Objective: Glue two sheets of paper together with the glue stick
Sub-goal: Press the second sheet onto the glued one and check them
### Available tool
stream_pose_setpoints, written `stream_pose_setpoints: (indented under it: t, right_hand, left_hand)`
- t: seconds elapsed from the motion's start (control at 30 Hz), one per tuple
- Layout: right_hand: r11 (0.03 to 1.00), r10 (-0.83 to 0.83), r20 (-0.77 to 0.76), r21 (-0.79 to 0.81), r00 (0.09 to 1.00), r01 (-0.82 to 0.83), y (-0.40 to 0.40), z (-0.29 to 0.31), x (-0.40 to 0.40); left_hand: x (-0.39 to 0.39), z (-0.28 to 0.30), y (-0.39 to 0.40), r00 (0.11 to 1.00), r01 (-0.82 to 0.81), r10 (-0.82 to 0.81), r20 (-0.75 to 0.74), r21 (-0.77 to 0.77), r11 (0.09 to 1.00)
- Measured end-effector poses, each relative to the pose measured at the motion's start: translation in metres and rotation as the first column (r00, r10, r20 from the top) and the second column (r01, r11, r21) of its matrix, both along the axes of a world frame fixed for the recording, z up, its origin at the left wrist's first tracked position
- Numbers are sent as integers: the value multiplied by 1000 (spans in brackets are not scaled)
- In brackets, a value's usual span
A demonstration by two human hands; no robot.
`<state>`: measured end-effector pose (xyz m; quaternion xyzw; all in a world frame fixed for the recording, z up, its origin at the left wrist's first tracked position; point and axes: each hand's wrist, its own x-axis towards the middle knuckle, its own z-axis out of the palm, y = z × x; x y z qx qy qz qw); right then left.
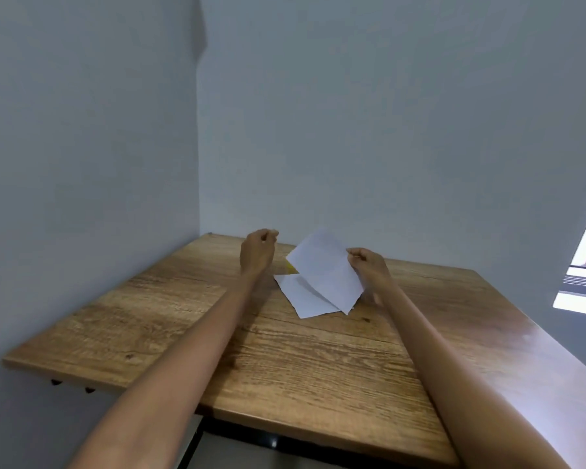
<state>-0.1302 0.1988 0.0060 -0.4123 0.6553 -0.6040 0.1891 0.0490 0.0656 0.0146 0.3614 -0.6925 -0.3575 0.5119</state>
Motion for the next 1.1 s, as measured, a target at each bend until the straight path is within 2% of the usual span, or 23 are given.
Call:
stream_pose_setpoints:
  t: [0.03, 0.07, 0.1, 0.17, 0.23, 0.27, 0.3, 0.33, 0.43, 0.5, 0.53, 0.6, 0.67, 0.73, 0.83, 0.9, 0.93, 1.0, 1.03, 1.1]
  right_hand:
    - [1000, 19, -73, -22, 997, -20, -2, 5, 3]
    - [999, 42, -156, -20, 987, -46, -3, 11, 5]
    - [997, 73, -251, 6, 965, -74, -5, 17, 6]
    - [986, 162, -430, 97, 888, -133, -8, 31, 8]
    - [971, 237, -508, 147, 828, -188, -10, 46, 11]
    - [967, 254, -514, 150, 819, -205, -11, 53, 13]
    - [968, 251, -513, 141, 821, -208, -11, 58, 15]
    - [974, 225, -510, 119, 830, -190, -12, 61, 16]
    - [998, -30, -458, -57, 888, 4, -14, 56, 11]
    - [978, -177, -280, -159, 944, 136, -10, 44, 7]
    - [972, -206, -177, -151, 963, 180, -9, 36, 5]
    - [982, -169, -21, -84, 985, 166, -8, 15, 4]
    - [998, -28, 100, -50, 995, 33, -8, -4, 7]
    - [997, 74, 158, -30, 985, -70, -8, -8, 12]
    - [995, 100, 193, -8, 976, -101, -8, 2, 12]
    - [992, 121, 221, 16, 968, -127, -8, 4, 10]
    - [990, 126, 234, 38, 964, -139, -7, 3, 9]
    - [986, 117, 267, 87, 957, -145, -7, -4, 5]
    - [983, 113, 283, 109, 952, -149, -6, -8, 2]
    - [977, 118, 314, 135, 942, -167, -5, -10, -4]
  left_hand:
    - [2, 10, 1, 990, 72, -73, -122, -9, 997]
    - [5, 21, 3, 973, 159, -164, -164, -44, 986]
    - [7, 33, 4, 961, 247, -257, -103, -96, 964]
    - [8, 54, 4, 893, 419, -374, 251, -157, 894]
    - [7, 67, 7, 681, 543, -385, 623, -77, 836]
    - [6, 70, 8, 587, 562, -386, 711, -16, 827]
    - [5, 69, 9, 551, 556, -394, 735, 29, 831]
    - [5, 67, 10, 573, 535, -414, 707, 59, 843]
    - [6, 50, 12, 796, 440, -441, 415, 105, 892]
    - [9, 34, 12, 904, 364, -388, 182, 152, 919]
    - [10, 27, 14, 925, 353, -372, 73, 194, 915]
    - [9, 13, 18, 921, 389, -374, -109, 304, 870]
    - [3, 2, 21, 917, 396, -347, -196, 364, 843]
    - [-2, -5, 24, 928, 369, -311, -205, 392, 842]
    - [-6, -8, 25, 936, 352, -306, -174, 433, 830]
    - [-1, -7, 21, 971, 230, -235, -37, 401, 887]
    - [3, -7, 16, 975, 132, -179, 128, 309, 942]
    - [13, -10, 8, 869, 19, -49, 493, 66, 998]
    - [14, -12, 5, 794, 26, -30, 607, 15, 1000]
    - [13, -12, 6, 670, 73, -78, 738, 40, 997]
